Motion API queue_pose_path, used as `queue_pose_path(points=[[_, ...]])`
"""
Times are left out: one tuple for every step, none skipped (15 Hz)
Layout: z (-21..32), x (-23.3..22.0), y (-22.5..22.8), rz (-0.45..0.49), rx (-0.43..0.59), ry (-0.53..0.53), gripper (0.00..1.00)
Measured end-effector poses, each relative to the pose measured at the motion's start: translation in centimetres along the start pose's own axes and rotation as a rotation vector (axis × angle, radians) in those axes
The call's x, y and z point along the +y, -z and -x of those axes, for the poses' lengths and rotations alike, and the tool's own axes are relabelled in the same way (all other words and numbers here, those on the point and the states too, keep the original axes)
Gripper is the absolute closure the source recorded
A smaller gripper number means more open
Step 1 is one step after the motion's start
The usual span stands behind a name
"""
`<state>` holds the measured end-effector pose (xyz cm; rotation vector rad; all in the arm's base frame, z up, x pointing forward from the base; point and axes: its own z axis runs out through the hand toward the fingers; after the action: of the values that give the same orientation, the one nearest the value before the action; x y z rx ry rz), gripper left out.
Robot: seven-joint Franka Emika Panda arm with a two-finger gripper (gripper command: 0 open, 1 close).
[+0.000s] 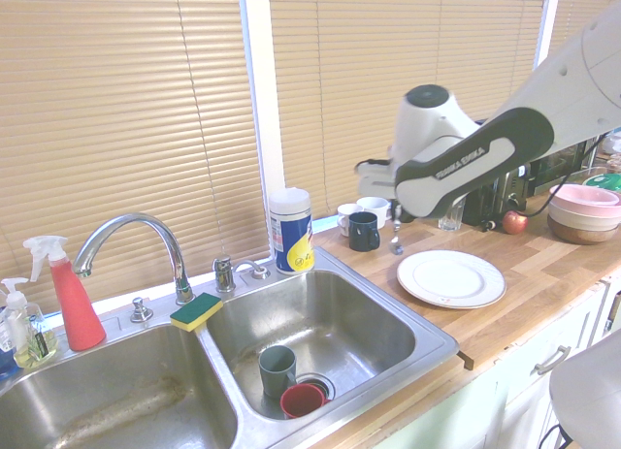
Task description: Put the spoon into the sink
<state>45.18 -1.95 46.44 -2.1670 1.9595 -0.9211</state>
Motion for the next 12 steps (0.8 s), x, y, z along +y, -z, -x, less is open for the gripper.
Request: queue_pose_path(points=[[1.8, -0.2, 0.3, -0.001, 0.007, 0.028, 1.00], [3.6, -0.4, 0.7, -0.005, 0.014, 0.059, 1.00], [5.5, -0.4, 1.1, -0.009, 0.021, 0.098, 1.00], [7.4, -0.4, 1.6, -0.013, 0.023, 0.140, 1.00], [9.4, -0.3, 2.0, -0.015, 0.018, 0.184, 1.00], [11.5, -0.1, 2.3, -0.009, 0.005, 0.232, 1.00], [13.3, 0.2, 2.2, -0.001, -0.007, 0.275, 1.00], [14.6, 0.4, 1.7, 0.006, -0.017, 0.315, 1.00], [15.7, 0.5, 0.9, 0.019, -0.030, 0.353, 1.00], [16.9, 0.6, -0.3, 0.038, -0.050, 0.394, 1.00], [17.9, 0.6, -1.5, 0.057, -0.063, 0.432, 1.00], [19.1, 0.5, -2.9, 0.078, -0.070, 0.473, 1.00]])
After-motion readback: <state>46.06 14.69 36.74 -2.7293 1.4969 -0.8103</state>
